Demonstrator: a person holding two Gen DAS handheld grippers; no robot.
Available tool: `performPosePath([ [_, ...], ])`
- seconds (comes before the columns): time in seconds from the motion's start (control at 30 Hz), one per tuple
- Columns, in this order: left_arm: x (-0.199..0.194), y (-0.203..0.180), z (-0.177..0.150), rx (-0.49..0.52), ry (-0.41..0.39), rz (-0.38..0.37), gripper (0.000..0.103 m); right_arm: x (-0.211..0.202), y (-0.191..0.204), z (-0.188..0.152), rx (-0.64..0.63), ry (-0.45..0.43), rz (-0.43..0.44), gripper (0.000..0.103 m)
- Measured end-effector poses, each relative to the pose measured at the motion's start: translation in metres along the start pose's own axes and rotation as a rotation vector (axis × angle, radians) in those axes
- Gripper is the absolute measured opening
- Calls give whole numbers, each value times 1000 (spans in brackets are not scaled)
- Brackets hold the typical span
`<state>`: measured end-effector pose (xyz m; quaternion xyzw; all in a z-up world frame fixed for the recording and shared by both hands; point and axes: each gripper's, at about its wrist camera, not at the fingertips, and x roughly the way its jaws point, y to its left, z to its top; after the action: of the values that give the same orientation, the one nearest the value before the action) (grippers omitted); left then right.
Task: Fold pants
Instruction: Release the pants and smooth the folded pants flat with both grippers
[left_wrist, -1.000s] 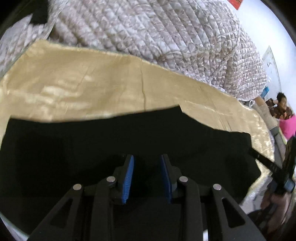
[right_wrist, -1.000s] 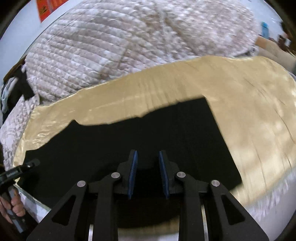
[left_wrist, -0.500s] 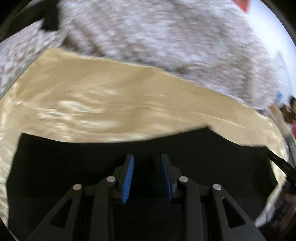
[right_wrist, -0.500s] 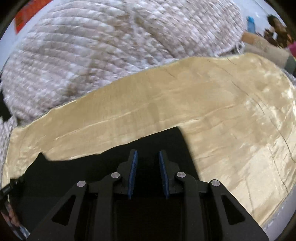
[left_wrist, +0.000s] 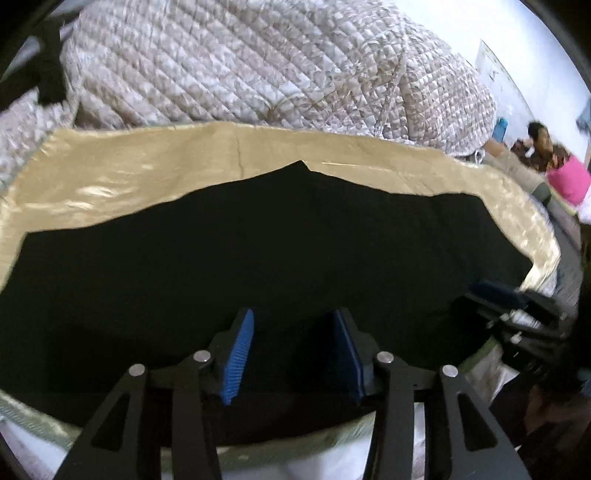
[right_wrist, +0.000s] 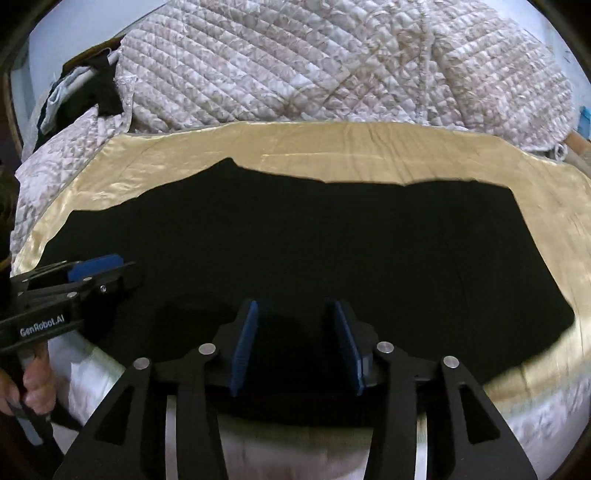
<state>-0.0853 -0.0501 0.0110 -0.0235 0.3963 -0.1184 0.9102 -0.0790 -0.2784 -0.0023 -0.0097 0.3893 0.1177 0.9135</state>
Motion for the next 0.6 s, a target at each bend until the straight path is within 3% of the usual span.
performPosePath([
  [0.1, -6, 1, -7, 25, -9, 43, 48, -5, -3, -5, -5, 7, -15, 47],
  [0.23, -16, 14, -16, -37, -12, 29, 48, -9, -3, -7, -11, 21, -36, 48],
  [0.33, -19, 33, -8, -84, -35, 74, 48, -14, -2, -4, -15, 24, -52, 49],
  [0.47, -13, 68, -6, -194, -31, 142, 48, -22, -22, 4, 54, -14, -68, 50],
  [0.53, -13, 69, -7, -187, -32, 140, 48, -15, -39, 3, 97, 38, -118, 51],
  [0.6, -15, 63, -7, -152, -44, 165, 48, -14, -61, -2, 179, 59, -105, 52],
])
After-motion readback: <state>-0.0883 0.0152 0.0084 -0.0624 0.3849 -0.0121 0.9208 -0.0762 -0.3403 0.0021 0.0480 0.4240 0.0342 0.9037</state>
